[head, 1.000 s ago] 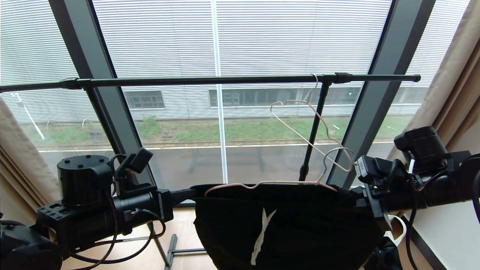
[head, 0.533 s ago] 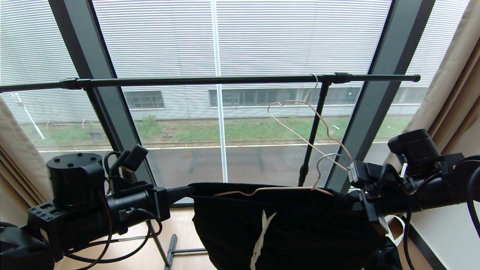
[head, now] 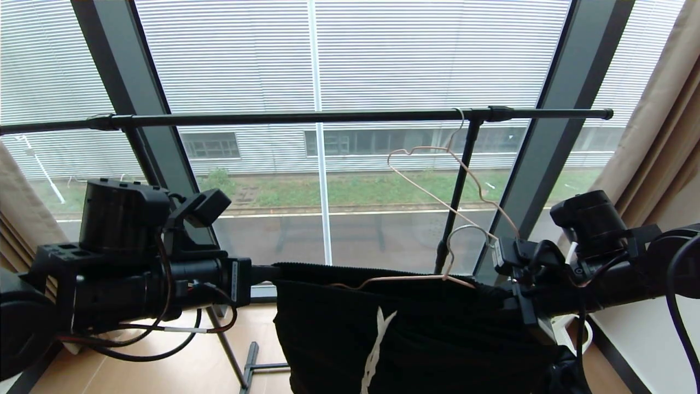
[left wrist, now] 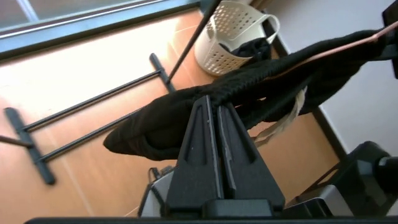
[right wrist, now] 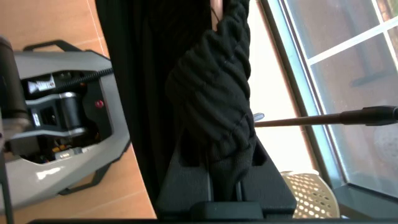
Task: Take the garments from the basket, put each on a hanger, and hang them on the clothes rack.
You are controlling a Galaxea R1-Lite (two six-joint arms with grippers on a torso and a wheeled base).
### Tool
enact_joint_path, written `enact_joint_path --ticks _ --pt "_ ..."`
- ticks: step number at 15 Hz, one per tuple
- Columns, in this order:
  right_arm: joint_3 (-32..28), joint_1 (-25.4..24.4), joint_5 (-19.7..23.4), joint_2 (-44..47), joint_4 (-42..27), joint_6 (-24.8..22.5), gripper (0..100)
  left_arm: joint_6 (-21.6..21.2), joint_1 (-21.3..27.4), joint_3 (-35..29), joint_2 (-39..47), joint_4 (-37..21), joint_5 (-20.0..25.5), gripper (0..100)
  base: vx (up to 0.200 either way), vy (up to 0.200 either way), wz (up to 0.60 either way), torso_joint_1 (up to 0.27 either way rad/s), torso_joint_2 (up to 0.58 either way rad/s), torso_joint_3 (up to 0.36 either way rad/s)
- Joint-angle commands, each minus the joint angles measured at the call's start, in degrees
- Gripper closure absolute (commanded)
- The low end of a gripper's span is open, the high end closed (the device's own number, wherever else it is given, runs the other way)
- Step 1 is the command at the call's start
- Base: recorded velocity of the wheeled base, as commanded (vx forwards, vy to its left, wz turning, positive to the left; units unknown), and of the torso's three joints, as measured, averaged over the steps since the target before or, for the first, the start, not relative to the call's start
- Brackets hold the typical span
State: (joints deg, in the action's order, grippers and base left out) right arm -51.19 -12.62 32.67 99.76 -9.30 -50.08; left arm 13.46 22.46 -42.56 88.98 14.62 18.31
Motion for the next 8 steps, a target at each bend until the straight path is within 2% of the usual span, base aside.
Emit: enact_joint_path --ticks 1,5,8 --pt "-0.58 -0.48 0.02 -0.53 -0.01 1.65 100 -2.65 6.37 -12.11 -0.82 -12.33 -7.32 100 0.000 0.000 0.00 0.000 0.00 0.000" --pt "-1.19 -1.53 -0.06 -3.34 0.07 7.45 100 -2.74 12.44 -20.46 4.62 -18.66 -12.77 100 0.000 0.000 0.00 0.000 0.00 0.000" --pt "-1.72 -2.68 -3.67 -4.13 0.07 9.39 100 -2.74 15.87 -26.17 8.05 -22.79 -15.32 100 0.000 0.000 0.00 0.000 0.00 0.000"
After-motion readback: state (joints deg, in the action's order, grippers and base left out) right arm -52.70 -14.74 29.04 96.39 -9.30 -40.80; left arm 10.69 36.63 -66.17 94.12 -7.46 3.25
